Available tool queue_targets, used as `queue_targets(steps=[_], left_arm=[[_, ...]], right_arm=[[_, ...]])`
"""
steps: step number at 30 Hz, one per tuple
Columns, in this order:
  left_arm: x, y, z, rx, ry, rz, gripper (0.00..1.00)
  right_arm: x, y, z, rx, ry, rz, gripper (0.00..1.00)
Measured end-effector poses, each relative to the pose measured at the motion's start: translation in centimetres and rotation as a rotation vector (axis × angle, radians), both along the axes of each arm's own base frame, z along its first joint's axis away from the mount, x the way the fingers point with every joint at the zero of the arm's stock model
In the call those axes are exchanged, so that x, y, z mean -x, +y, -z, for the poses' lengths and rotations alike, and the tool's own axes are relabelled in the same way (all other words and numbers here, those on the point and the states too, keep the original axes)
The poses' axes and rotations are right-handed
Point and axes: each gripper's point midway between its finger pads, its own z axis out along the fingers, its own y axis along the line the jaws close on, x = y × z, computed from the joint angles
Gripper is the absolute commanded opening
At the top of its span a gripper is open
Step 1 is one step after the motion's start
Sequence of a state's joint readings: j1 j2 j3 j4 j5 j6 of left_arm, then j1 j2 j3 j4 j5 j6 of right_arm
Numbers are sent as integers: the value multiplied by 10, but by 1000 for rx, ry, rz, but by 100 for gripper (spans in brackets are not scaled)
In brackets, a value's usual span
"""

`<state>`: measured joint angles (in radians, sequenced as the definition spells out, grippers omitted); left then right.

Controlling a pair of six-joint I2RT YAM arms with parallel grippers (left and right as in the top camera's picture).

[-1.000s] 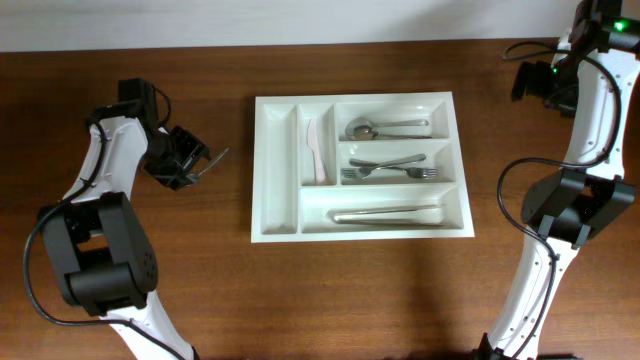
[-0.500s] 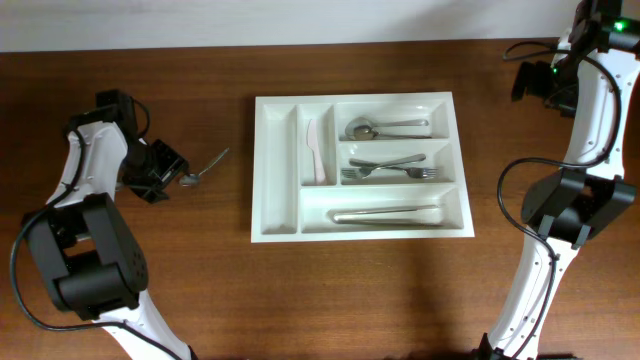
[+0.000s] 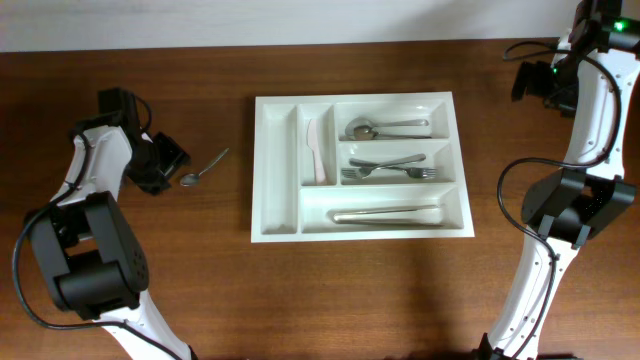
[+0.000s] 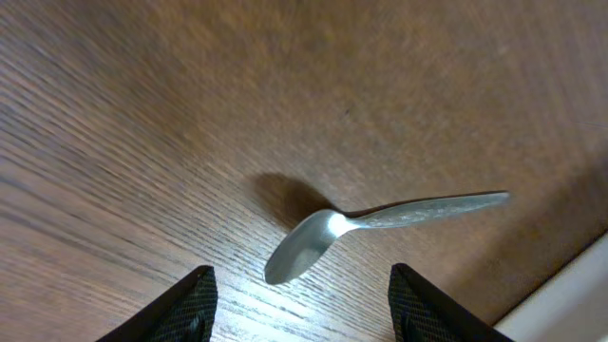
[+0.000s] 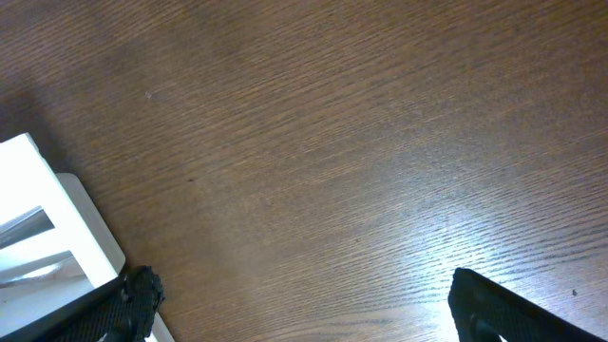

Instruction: Pack container

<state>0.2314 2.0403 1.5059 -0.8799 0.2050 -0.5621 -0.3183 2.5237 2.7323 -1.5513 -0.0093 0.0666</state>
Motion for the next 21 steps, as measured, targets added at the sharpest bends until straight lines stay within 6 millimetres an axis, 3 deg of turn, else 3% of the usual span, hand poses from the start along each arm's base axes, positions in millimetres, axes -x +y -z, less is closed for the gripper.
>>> queue_targets(steps=[9,21], left_arm=[[7,-9,19,46,3,-17,59],[-1,-9,20,58,-33,-52,43]], right_arm=[[0,0,0,0,0,0,99],[0,0,0,0,0,1,99]])
